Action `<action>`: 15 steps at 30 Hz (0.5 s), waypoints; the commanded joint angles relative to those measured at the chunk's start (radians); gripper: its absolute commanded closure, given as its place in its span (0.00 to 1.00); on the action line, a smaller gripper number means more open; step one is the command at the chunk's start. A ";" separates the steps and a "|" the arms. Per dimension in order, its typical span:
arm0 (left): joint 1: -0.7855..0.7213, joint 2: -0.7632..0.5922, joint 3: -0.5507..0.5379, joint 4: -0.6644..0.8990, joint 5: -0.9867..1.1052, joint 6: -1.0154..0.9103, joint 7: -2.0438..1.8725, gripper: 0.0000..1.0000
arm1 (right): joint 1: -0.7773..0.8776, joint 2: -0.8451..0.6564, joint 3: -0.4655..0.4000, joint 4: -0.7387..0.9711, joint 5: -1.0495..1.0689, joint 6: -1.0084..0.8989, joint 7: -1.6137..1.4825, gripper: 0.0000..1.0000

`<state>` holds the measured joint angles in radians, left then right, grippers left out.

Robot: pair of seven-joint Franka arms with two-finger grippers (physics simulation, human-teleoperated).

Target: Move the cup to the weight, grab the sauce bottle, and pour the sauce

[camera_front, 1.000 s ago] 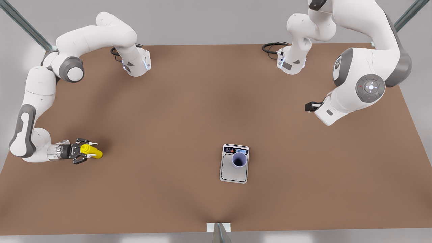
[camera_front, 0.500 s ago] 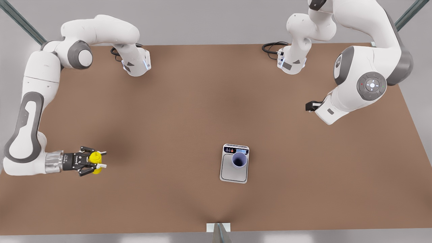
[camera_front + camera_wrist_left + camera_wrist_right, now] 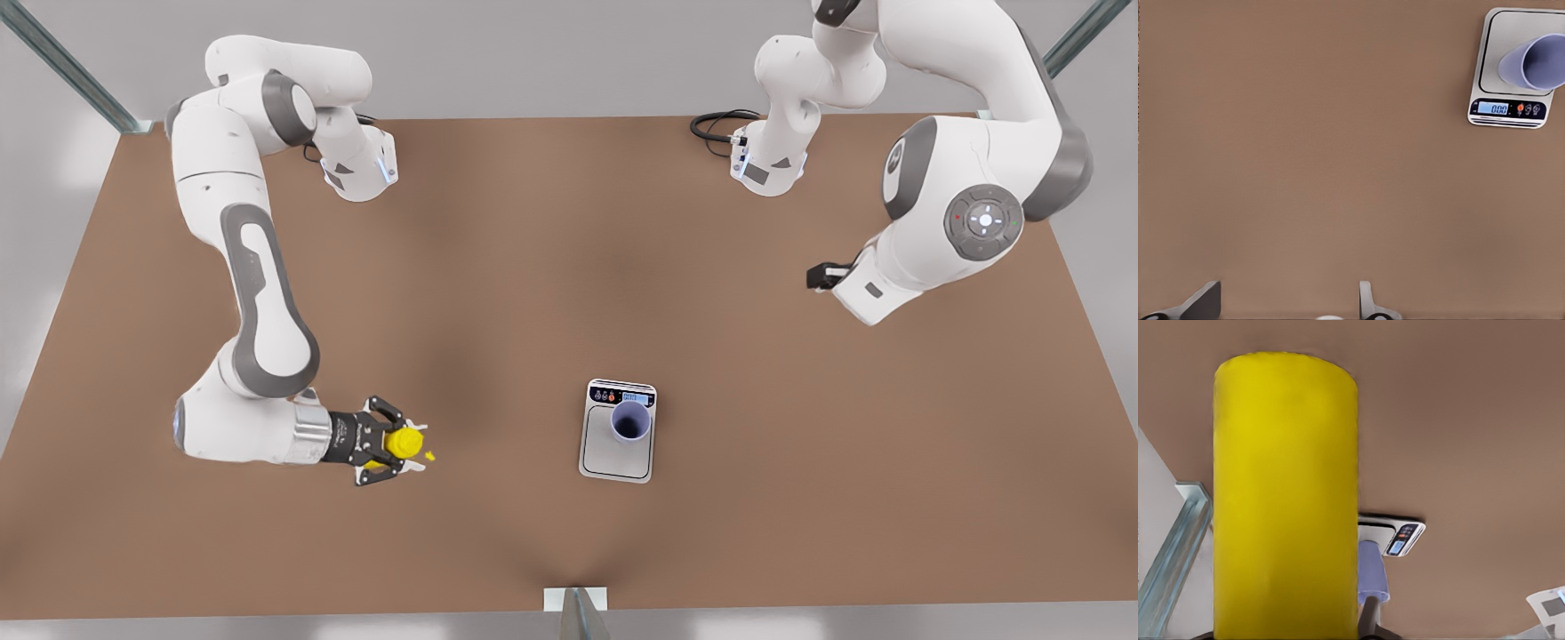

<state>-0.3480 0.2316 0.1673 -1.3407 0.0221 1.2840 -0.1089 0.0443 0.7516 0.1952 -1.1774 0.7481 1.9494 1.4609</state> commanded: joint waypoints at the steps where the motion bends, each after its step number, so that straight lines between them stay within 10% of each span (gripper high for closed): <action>1: 0.000 0.000 0.000 0.000 0.001 0.000 0.000 0.00 | 0.006 0.000 0.001 -0.001 0.004 0.020 0.006 0.79; 9: 0.000 0.005 0.001 0.000 -0.001 0.001 0.000 0.00 | 0.252 0.011 -0.011 0.073 -0.328 0.327 0.170 0.79; 15: 0.000 0.000 -0.003 0.000 -0.011 -0.055 -0.003 0.00 | 0.500 0.080 -0.186 0.150 -0.369 0.513 0.157 0.79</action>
<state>-0.3489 0.2295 0.1627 -1.3407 0.0137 1.2288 -0.1120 0.5589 0.8355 0.0074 -1.0271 0.3673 2.4617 1.6158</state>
